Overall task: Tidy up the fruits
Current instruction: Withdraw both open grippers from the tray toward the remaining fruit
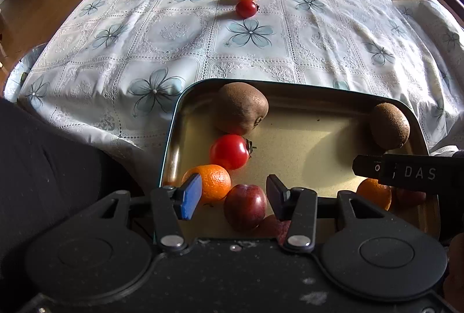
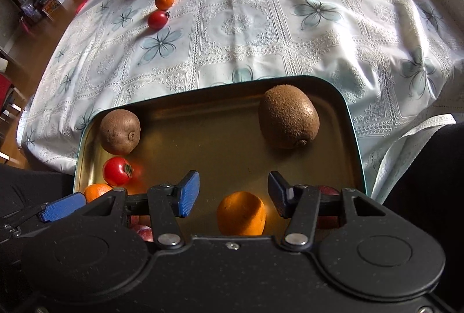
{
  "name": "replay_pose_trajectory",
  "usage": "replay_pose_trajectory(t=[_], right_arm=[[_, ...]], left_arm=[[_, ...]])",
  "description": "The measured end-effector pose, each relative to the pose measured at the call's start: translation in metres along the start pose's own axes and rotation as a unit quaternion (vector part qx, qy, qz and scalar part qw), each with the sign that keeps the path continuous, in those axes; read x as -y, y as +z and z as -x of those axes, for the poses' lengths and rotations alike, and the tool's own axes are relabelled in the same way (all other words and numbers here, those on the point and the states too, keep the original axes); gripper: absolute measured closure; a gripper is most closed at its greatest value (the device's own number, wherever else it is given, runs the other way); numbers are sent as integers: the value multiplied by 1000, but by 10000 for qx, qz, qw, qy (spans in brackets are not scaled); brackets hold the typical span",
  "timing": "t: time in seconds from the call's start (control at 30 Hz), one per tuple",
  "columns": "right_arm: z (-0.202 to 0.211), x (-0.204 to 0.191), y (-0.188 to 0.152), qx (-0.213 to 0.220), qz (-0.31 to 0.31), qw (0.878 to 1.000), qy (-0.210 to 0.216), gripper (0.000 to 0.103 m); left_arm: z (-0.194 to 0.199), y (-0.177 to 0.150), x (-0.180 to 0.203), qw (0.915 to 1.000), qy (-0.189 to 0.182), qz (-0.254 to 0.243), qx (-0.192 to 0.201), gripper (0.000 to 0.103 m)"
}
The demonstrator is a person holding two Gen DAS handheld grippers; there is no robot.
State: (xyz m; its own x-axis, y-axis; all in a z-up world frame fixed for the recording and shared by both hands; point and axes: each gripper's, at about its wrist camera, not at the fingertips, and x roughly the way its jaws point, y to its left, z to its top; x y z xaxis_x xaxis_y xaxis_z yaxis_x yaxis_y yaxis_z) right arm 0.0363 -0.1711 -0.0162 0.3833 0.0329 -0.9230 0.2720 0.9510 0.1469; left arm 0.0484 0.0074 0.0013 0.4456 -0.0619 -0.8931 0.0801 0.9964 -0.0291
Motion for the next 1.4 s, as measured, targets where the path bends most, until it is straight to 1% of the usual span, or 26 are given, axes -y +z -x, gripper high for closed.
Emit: replay_pose_trajectory(t=[0.3,0.47,0.67,0.83,0.97,1.03,1.2,1.4], right_arm=[[-2,-2,-1,-74,16,10000,-43,44],[-4,-2,-1,-134,14,9999,-60,44],[-6,-4,-2,-202,64,9997,-118,44],[-9,-3,-3,-366,41,9993,-87,44],[-12,-4,-3,-558,12,9984,-48,43],[-11,-5,-3,-564,31,9984,-70,43],[-8,-8,3,-617,63,9981,-50,43],[-5,-7,17,-754,11,9971,125,43]], left_arm=[[-2,0,1,9999,102,-75,0,53],[-4,-1,3,9997,234,-112,-21,52],[-4,-1,2,9995,265,-136,-53,52],[-4,2,-3,9996,109,62,-260,52],[-1,7,-11,9983,-189,338,-435,52],[1,10,-14,9980,-215,407,-435,52],[7,22,-14,9994,23,222,-281,52],[13,48,-15,9999,21,-30,-154,52]])
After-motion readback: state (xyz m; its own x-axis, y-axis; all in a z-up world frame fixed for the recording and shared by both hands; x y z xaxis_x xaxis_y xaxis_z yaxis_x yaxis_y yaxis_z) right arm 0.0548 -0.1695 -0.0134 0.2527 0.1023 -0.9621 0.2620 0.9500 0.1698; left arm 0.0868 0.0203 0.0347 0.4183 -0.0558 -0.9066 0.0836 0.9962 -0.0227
